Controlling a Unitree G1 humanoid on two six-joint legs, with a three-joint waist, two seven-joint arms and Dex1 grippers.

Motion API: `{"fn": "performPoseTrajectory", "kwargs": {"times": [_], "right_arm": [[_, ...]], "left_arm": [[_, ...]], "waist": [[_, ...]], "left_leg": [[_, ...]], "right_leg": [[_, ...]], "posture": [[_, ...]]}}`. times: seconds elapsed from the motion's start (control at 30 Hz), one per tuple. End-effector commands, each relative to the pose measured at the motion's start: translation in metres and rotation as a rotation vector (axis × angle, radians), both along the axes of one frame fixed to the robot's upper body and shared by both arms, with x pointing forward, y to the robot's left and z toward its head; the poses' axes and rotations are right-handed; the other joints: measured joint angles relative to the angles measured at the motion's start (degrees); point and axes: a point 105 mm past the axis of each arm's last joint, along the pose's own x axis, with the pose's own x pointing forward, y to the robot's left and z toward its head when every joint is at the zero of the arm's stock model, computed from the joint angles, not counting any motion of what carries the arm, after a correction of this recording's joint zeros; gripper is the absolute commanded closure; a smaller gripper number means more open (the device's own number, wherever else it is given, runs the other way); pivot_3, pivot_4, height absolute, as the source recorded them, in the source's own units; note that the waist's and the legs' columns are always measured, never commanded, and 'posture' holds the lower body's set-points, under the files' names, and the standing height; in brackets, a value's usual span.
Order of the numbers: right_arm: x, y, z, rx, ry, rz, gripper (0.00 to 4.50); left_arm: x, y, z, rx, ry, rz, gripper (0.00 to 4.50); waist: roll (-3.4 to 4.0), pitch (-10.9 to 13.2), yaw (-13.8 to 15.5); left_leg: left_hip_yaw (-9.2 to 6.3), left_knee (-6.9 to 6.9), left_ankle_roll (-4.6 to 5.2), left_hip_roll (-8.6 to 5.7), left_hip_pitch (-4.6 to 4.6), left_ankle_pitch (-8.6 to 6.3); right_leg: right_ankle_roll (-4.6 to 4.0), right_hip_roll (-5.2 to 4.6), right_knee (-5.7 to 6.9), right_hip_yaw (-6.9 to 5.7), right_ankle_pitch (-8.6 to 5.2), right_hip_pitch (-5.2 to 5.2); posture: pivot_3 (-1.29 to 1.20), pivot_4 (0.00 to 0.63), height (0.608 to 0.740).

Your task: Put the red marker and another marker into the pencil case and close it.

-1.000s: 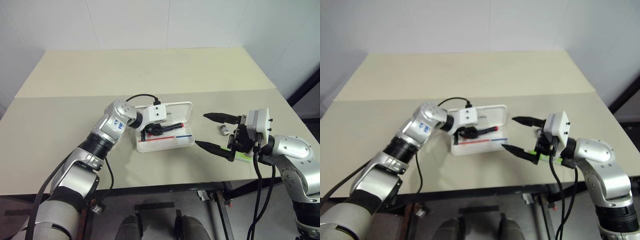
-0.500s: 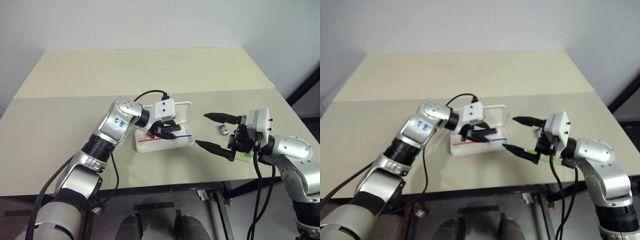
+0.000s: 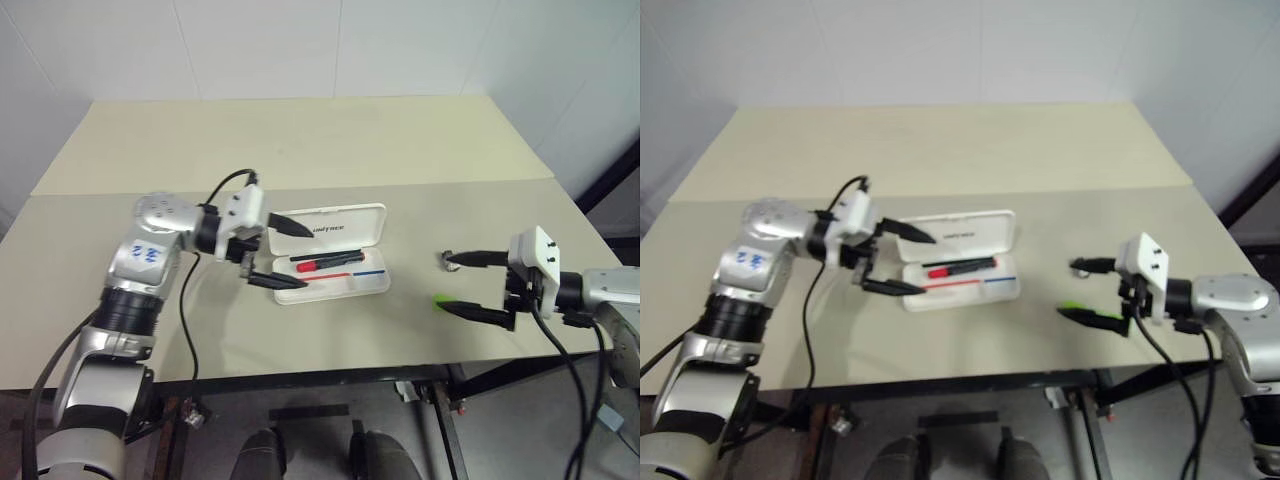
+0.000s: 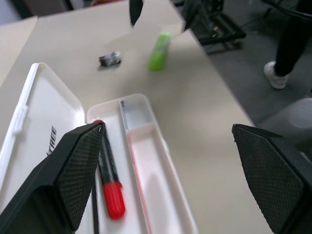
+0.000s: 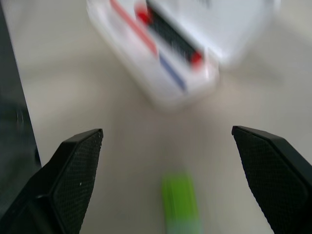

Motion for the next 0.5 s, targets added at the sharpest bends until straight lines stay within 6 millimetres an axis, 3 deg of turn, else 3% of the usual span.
{"fn": "performPoseTrajectory", "kwargs": {"times": [0.03,0.27,0.47,0.5], "right_arm": [[-0.002,-0.012,-0.006,-0.060,0.023,0.025,0.00],[0.004,-0.030,-0.030,-0.084,0.121,0.011,0.00],[0.013,-0.038,-0.047,-0.084,0.177,-0.006,0.00],[0.014,-0.038,-0.049,-0.084,0.185,-0.007,0.19]], "left_arm": [[-0.007,0.010,0.007,0.002,-0.098,-0.037,0.03],[-0.013,0.035,0.002,0.014,-0.092,-0.037,0.03],[-0.016,0.039,-0.002,0.027,-0.089,-0.044,0.03],[-0.015,0.039,-0.001,0.023,-0.092,-0.041,0.00]], "waist": [[0.00,0.0,0.0],[0.00,0.0,-0.3],[0.00,0.0,-0.3],[0.00,0.0,-0.3]], "left_leg": [[0.00,0.01,0.00,0.00,0.00,0.00],[0.02,0.05,0.00,0.01,0.04,0.00],[0.10,0.03,-0.01,0.03,0.11,0.00],[0.11,0.03,-0.01,0.02,0.10,0.00]], "right_leg": [[0.01,0.00,0.01,0.00,0.01,0.00],[0.04,0.00,0.03,0.01,0.03,0.03],[0.04,0.01,0.06,0.09,0.03,0.04],[0.04,0.00,0.06,0.10,0.03,0.04]], "posture": [[0.00,0.150,0.740],[0.00,0.150,0.740],[0.00,0.150,0.740],[0.00,0.150,0.740]]}}
